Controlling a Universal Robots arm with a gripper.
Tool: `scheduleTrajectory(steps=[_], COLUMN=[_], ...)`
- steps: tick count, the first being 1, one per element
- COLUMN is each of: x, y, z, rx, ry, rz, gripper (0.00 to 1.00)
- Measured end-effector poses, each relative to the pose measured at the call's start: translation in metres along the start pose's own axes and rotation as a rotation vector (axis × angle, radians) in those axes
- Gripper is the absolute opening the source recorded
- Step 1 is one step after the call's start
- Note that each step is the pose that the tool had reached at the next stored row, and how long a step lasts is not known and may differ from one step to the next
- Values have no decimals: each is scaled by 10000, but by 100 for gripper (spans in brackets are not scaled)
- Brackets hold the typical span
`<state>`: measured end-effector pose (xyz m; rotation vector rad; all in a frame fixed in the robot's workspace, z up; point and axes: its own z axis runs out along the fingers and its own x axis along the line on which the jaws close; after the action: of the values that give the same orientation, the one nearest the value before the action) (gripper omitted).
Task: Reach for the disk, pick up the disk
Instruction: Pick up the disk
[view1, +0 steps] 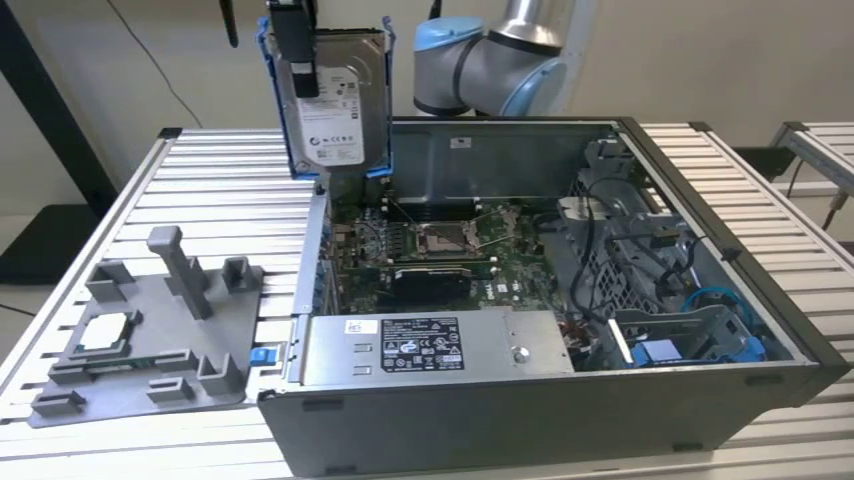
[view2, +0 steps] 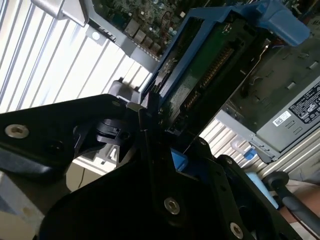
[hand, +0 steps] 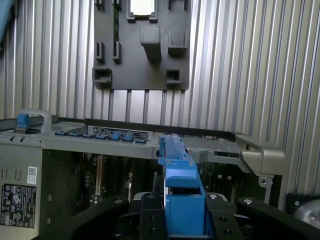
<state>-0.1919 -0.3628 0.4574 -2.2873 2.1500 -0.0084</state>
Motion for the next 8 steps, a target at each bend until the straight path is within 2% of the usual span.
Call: scheduleTrajectory(steps=[8], x=[12], y=[-190], z=[2], rx=[1], ry=[-1], rz=[0], gripper=[0])
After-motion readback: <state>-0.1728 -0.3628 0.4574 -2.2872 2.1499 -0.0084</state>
